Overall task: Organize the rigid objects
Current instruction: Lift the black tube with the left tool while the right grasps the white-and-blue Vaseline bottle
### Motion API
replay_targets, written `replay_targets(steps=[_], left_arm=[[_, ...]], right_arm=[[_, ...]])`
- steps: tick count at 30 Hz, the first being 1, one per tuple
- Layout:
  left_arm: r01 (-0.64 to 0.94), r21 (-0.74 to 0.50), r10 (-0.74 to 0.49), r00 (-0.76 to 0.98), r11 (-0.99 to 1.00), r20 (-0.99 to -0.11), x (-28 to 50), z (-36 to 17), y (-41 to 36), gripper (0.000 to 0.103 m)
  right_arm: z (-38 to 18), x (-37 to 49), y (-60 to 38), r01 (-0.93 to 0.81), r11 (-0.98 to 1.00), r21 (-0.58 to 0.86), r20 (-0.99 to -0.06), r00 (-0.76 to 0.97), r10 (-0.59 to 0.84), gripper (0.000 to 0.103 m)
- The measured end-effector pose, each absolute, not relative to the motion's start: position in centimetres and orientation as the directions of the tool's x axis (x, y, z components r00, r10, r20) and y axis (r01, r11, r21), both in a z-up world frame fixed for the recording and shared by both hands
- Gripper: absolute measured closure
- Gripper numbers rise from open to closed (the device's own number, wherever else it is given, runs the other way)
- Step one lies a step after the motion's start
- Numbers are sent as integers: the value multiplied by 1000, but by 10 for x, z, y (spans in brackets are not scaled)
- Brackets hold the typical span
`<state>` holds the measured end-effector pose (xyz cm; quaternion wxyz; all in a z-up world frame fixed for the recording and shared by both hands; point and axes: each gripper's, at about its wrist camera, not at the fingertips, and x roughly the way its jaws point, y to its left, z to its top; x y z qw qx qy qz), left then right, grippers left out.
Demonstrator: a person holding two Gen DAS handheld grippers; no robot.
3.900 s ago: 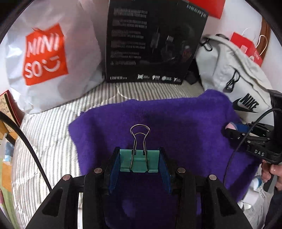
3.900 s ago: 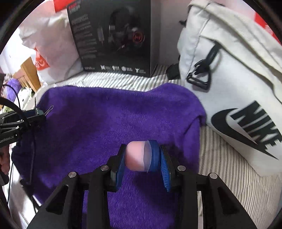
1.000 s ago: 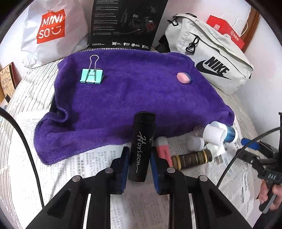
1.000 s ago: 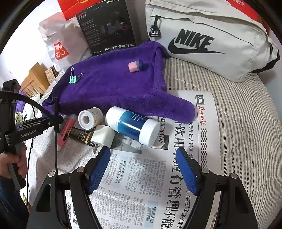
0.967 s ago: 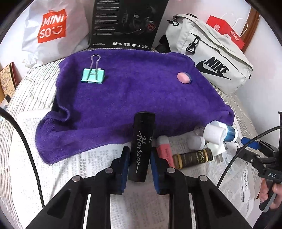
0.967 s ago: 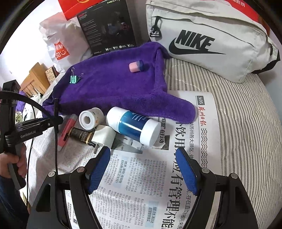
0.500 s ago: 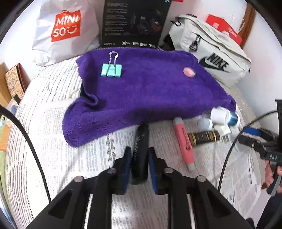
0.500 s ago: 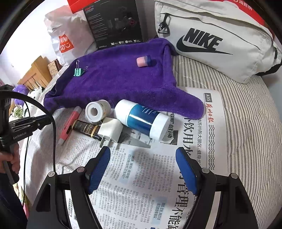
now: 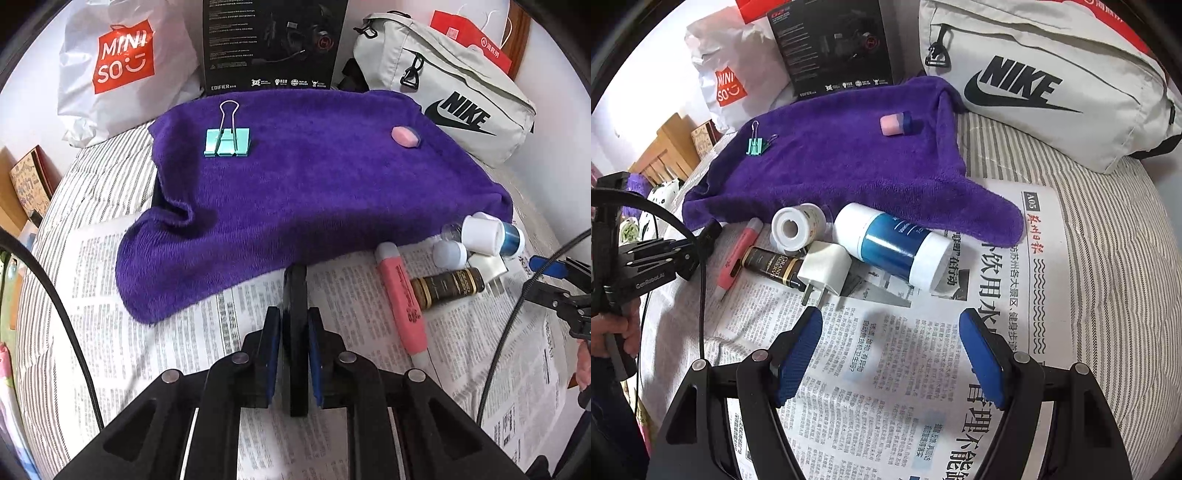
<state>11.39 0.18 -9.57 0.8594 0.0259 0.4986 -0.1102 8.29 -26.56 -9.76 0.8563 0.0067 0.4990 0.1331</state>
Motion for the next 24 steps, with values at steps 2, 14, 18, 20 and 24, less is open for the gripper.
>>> replay_targets(steps=[2,14,18,20,24], left_arm=[[222,-74,-175,478,972,-861,114,-96,3,90],[242,-79,-188,471,967,-862,112,-96,2,90],[248,-91,-201,469,965,-860,112,-96,4,90],[251,-89,-202,470,964,-859,111,-96,4,90],[256,-85,-201,471,963,-859,111,-97,3,90]], right_arm=[[-96,83,-266,-226,964,138,-847,478,233,27],[-101,121,-260,-276,961,32,-833,523,178,27],[-110,132,-252,-335,942,25,-841,503,201,27],[-114,136,-250,-360,932,46,-835,498,234,27],[-114,133,-250,-398,912,101,-821,485,303,44]])
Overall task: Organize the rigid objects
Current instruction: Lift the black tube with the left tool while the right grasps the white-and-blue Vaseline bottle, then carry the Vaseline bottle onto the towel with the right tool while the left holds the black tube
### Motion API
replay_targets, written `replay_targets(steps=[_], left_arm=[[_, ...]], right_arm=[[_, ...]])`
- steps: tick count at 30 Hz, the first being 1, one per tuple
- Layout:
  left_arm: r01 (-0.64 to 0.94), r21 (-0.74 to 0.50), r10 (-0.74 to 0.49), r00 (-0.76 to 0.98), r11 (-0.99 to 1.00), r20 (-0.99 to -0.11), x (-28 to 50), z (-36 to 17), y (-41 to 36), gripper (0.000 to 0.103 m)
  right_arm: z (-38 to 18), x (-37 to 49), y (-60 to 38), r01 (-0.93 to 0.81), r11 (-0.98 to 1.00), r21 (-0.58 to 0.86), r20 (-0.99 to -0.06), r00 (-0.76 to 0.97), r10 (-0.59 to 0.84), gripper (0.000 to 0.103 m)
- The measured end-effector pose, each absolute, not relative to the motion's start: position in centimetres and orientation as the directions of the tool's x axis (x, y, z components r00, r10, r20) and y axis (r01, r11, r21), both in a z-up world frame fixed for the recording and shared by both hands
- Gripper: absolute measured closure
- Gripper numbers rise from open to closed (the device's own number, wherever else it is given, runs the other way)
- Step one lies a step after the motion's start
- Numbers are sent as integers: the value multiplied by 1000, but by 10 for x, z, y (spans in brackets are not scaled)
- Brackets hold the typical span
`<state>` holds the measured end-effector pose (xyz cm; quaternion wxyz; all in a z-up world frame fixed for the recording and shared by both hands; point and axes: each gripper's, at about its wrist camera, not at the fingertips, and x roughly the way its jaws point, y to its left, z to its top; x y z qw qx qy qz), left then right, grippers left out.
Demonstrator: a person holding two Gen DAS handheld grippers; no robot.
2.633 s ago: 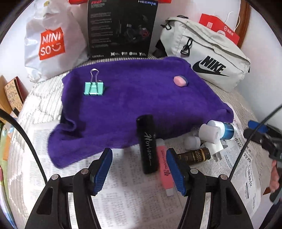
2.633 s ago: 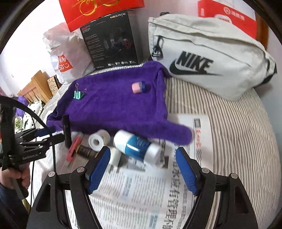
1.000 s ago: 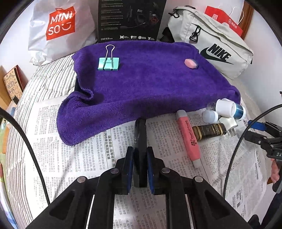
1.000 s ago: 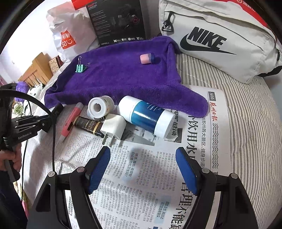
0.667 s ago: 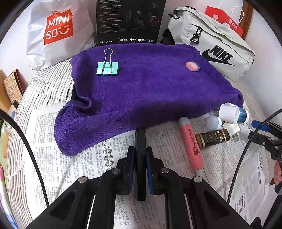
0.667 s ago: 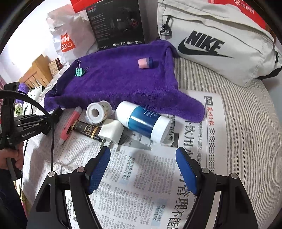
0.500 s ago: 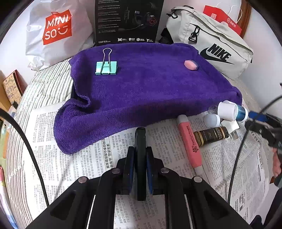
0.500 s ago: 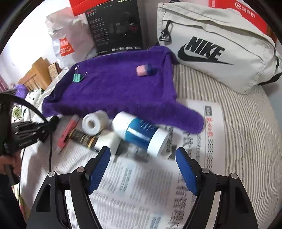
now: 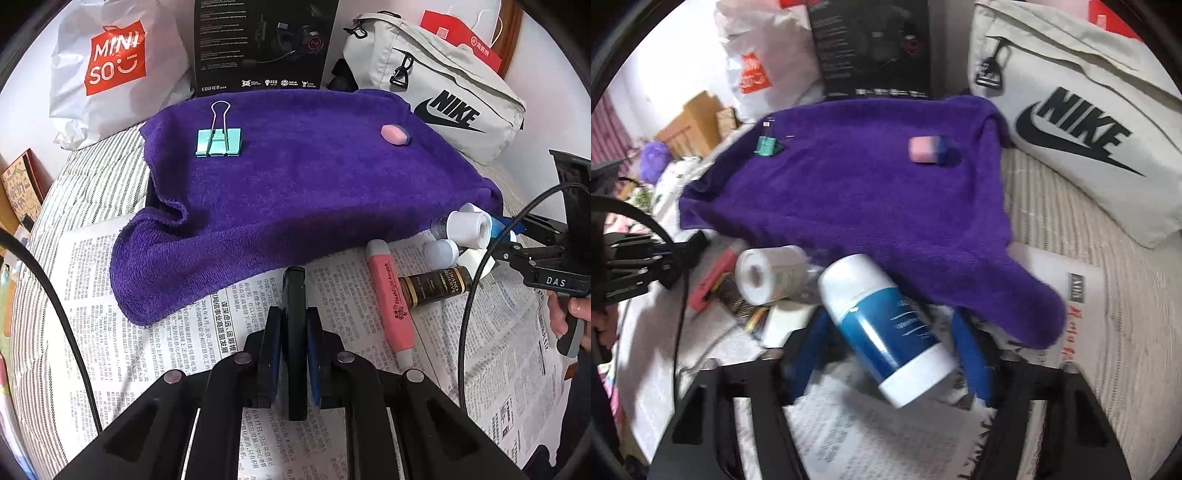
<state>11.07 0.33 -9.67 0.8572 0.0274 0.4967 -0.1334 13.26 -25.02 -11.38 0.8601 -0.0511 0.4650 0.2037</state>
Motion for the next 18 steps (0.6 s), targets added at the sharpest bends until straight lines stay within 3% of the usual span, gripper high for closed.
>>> replay_targets(steps=[4,18], left_arm=[[256,-98,-212,469,962,-857,110,-96,5,90],[258,-65,-188,489,964,-852,109,-91,3,90]], right_arm=[[-111,121,-253,-400,905,143,-834,443,328,60],[-116,122,-230,-423,906,7,-824,511,245,59]])
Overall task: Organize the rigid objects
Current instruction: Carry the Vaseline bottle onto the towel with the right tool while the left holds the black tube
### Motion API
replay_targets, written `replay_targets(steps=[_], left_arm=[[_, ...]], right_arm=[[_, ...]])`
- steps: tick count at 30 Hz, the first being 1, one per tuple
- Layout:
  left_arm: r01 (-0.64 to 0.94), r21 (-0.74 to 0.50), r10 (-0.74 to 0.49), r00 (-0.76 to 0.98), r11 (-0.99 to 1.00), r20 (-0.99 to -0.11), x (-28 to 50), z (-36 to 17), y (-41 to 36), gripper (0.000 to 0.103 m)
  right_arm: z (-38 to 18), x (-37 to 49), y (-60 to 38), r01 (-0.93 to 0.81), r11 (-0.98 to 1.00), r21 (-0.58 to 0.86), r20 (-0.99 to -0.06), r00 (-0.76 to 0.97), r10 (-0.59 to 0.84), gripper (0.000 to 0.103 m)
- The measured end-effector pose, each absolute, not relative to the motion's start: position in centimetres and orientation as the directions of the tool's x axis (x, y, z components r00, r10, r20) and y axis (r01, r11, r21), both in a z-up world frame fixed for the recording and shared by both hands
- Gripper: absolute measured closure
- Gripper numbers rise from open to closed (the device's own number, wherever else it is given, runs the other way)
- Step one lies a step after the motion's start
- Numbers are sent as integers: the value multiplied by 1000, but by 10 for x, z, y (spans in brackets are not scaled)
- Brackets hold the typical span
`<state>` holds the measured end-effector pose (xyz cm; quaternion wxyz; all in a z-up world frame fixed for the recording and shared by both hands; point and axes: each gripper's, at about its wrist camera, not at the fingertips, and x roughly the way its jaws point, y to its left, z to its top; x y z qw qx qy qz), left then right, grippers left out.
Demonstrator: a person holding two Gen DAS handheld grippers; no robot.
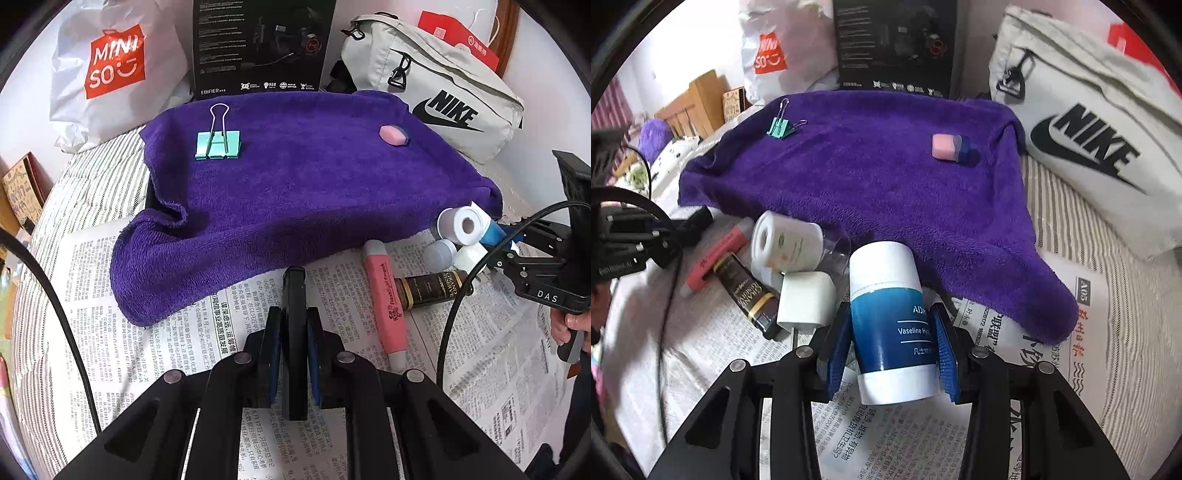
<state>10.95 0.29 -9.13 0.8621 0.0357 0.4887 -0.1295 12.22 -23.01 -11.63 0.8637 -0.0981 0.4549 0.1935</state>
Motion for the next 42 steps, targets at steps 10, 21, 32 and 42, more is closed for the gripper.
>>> replay_targets(steps=[10,21,32,42], left_arm=[[264,-8,-162,567,964,-808,100,-93,-3,90],[267,13,-159,614,964,-773,93,-95,-3,89],[268,-24,-188,608,963,-772,94,-96,0,89],[288,3,-181,607,957,-774,93,-95,-4,89]], right_arm=[[-120,113,-237,-403,915,21,-770,578,272,59],[-119,113,-237,-404,915,17,-769,579,270,59],[-119,112,-236,-403,915,12,-771,579,265,59],[-113,107,-250,-379,923,70,-796,537,281,66]])
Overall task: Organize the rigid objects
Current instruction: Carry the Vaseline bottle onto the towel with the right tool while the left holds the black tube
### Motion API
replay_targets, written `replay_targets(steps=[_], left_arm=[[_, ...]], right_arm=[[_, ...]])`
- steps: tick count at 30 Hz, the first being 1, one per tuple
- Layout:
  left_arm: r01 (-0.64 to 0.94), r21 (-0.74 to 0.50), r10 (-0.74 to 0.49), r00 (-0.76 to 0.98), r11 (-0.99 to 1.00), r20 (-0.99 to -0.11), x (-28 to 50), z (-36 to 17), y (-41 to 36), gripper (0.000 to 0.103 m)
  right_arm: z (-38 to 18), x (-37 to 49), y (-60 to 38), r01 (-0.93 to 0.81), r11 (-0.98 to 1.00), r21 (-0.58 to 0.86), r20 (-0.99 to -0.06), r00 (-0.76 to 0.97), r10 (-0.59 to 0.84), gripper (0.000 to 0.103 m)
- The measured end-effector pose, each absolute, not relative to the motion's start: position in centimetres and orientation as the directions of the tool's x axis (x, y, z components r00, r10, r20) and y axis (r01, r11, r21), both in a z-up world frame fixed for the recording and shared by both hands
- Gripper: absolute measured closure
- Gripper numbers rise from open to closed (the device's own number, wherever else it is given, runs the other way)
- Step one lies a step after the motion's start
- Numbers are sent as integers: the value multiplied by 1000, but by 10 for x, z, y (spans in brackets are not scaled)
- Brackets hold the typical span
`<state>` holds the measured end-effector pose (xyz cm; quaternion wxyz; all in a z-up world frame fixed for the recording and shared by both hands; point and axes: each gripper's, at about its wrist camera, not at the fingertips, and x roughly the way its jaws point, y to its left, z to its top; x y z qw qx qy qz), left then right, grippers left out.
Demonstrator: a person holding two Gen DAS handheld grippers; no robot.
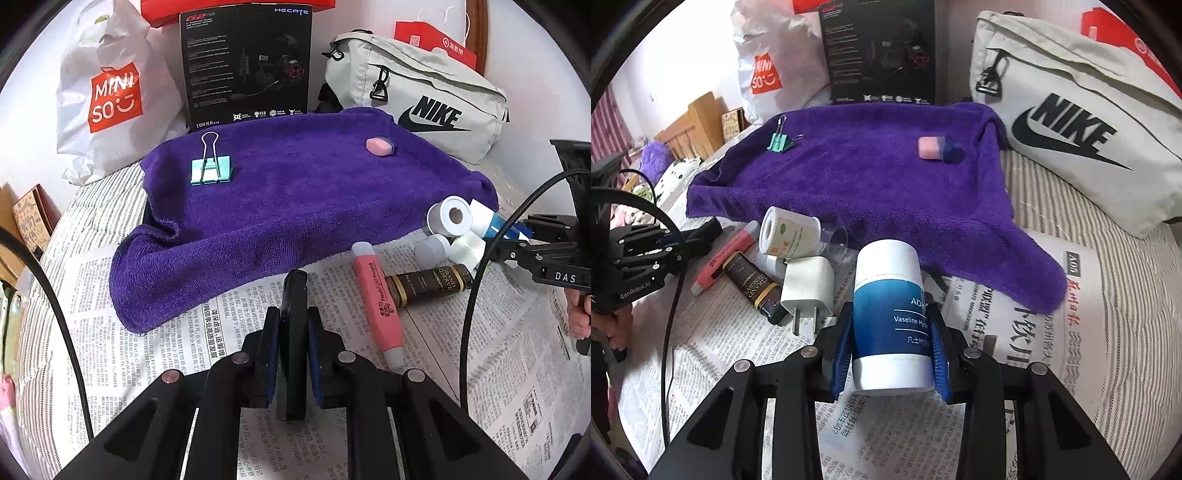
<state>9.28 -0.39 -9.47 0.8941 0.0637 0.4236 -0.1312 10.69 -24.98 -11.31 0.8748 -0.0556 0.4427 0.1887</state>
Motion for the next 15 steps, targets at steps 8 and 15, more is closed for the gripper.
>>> replay_targets(steps=[8,15], left_arm=[[300,-21,-198,572,954,-796,89,-92,-4,90],[305,-23,-201,567,952,-799,83,-86,-6,90]], right_arm=[[-100,98,-259,-371,925,83,-781,552,291,67],[-102,95,-265,-350,933,90,-769,570,288,67]])
